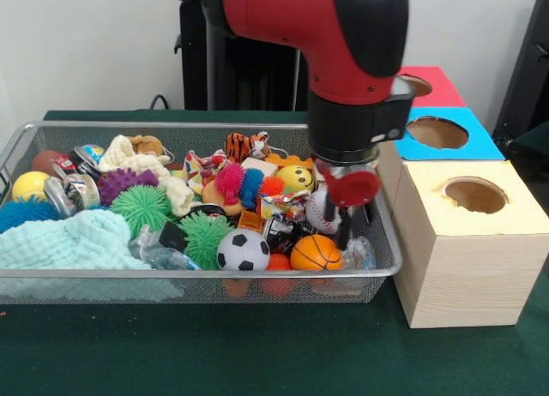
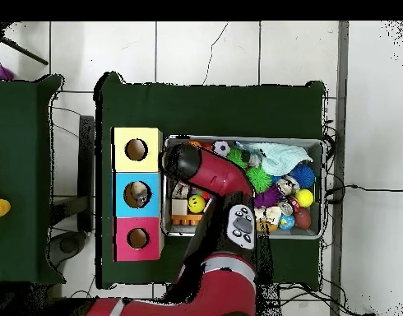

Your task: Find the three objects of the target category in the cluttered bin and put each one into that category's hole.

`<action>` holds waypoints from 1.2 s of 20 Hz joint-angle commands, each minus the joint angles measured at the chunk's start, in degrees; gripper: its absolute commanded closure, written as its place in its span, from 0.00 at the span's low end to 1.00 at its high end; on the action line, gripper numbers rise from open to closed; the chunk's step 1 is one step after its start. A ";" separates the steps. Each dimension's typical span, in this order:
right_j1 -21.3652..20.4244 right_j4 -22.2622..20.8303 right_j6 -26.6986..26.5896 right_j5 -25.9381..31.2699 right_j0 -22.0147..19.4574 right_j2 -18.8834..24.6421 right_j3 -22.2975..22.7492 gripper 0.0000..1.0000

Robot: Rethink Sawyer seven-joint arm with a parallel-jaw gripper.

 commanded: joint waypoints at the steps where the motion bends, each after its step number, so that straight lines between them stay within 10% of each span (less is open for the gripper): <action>1: 5.36 -4.91 -2.38 -4.84 -4.45 3.62 0.11 0.00; 24: 5.28 -0.06 5.70 -7.71 -1.92 9.77 3.81 0.00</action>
